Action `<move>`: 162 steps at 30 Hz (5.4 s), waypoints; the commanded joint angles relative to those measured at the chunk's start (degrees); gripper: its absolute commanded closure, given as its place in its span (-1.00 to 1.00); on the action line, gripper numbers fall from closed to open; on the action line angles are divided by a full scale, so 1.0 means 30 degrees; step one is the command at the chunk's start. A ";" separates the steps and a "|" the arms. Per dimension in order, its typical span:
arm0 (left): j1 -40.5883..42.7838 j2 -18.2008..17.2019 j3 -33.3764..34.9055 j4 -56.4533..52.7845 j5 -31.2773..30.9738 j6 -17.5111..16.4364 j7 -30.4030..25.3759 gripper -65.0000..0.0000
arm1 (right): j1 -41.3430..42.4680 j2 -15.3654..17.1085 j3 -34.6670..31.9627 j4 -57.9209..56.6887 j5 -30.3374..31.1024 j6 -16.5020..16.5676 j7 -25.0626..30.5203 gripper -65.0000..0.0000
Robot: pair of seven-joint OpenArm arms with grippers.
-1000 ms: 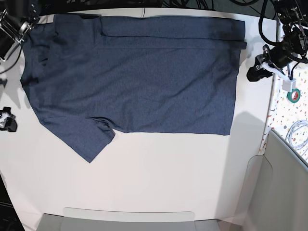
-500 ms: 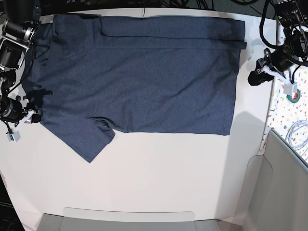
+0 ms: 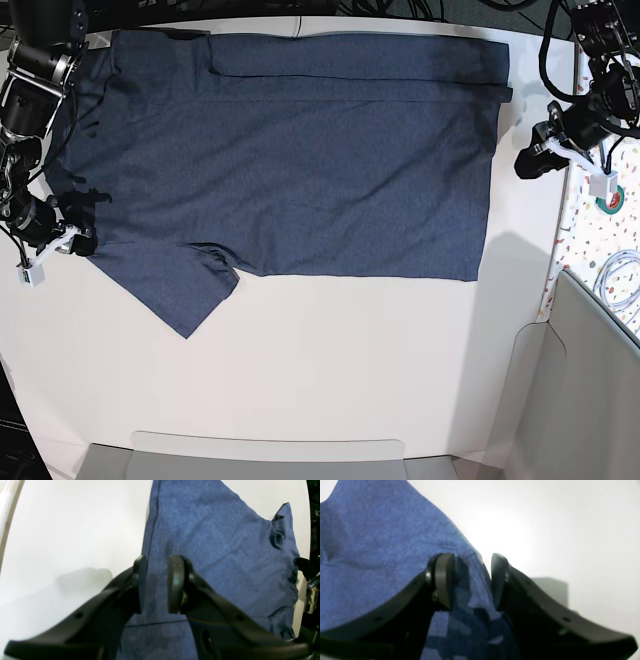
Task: Layout the t-shirt on the table in an organized manner, then fold the t-shirt properly
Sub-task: 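Lower both grippers and grasp the shirt's side edges near the sleeves, then lift the grasped edge with both grippers and fold it toward the shoulder edge, then press the folded edge down with both grippers and adjust the sleeve with the right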
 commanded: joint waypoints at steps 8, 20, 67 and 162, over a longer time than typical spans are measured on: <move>-0.0066 -0.0341 -0.0211 0.0272 -0.0328 -0.0106 -0.0250 0.54 | 0.0216 -0.0427 -0.0098 0.0068 -0.0307 0.0114 -0.0435 0.26; -0.2879 -0.0458 -0.0064 -0.0988 0.0668 -0.0106 -0.0074 0.53 | 0.0040 -0.0632 -0.0714 0.0244 -0.1156 0.0114 -0.0405 1.00; -1.3312 0.1652 0.7613 -1.7721 0.4097 -0.0135 -0.4353 0.27 | -0.0048 -0.1130 -0.0596 0.0244 -0.1801 0.0114 -0.0376 1.00; -0.0418 0.0743 0.1753 0.0243 0.4155 0.0041 0.1127 0.20 | -1.2502 -0.3592 0.6583 1.5482 -0.0893 0.0114 -0.2193 0.49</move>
